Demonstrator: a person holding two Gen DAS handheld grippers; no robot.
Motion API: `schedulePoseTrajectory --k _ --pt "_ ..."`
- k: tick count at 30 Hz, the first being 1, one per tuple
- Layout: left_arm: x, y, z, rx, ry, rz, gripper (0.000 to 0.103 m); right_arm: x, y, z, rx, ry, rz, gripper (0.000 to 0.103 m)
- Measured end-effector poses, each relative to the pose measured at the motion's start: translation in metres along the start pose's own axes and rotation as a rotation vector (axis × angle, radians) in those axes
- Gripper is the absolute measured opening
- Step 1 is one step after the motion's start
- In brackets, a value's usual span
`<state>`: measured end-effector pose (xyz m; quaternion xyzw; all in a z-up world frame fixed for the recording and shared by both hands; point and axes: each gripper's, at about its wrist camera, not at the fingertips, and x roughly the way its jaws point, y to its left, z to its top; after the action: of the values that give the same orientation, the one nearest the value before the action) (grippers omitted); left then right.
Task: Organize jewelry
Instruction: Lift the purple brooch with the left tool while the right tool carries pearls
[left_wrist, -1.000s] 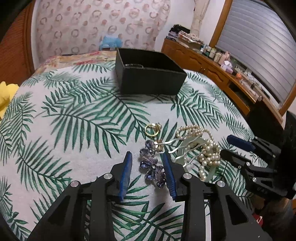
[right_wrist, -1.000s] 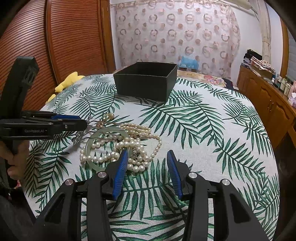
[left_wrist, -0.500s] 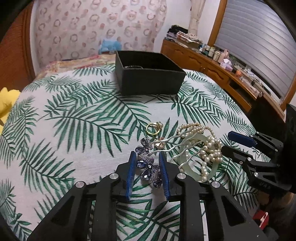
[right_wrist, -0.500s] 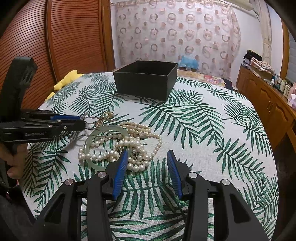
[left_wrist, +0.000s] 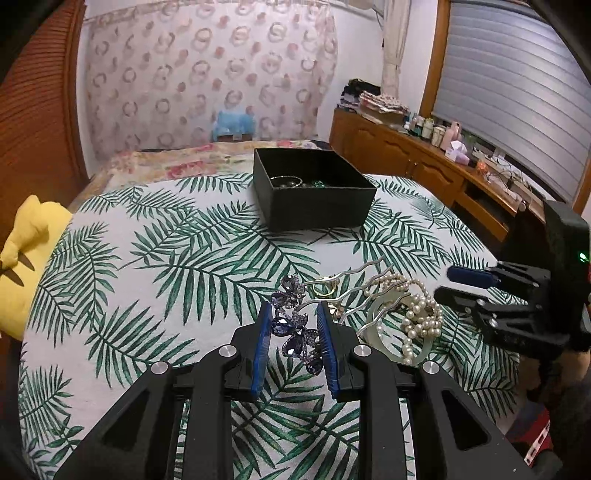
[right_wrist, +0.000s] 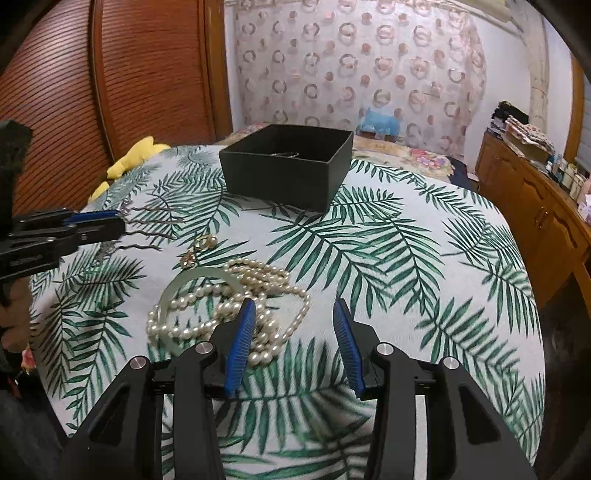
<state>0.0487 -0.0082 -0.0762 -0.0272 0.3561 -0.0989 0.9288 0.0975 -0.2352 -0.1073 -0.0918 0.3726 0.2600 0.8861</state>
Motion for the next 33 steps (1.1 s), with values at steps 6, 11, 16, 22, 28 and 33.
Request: schedulePoseTrajectory --k 6,11,16,22,28,33 --pt "-0.001 -0.002 -0.001 0.008 -0.005 0.001 0.023 0.019 -0.007 0.013 -0.014 0.049 0.002 0.031" --pt "-0.003 -0.002 -0.001 0.013 -0.008 0.003 0.023 0.033 0.000 0.016 -0.084 0.100 -0.004 0.024" --pt "-0.002 0.000 0.002 0.009 -0.011 0.006 0.023 0.032 0.000 0.020 -0.107 0.111 0.001 0.005" --pt "-0.003 0.001 0.011 0.029 -0.027 0.016 0.023 0.016 -0.007 0.033 -0.089 0.059 -0.005 0.005" --pt "-0.010 0.004 0.023 0.030 -0.058 0.026 0.023 -0.030 -0.004 0.063 -0.101 -0.069 -0.021 0.005" --pt "-0.014 0.004 0.033 0.035 -0.080 0.028 0.023 -0.056 -0.004 0.090 -0.124 -0.140 -0.037 0.005"
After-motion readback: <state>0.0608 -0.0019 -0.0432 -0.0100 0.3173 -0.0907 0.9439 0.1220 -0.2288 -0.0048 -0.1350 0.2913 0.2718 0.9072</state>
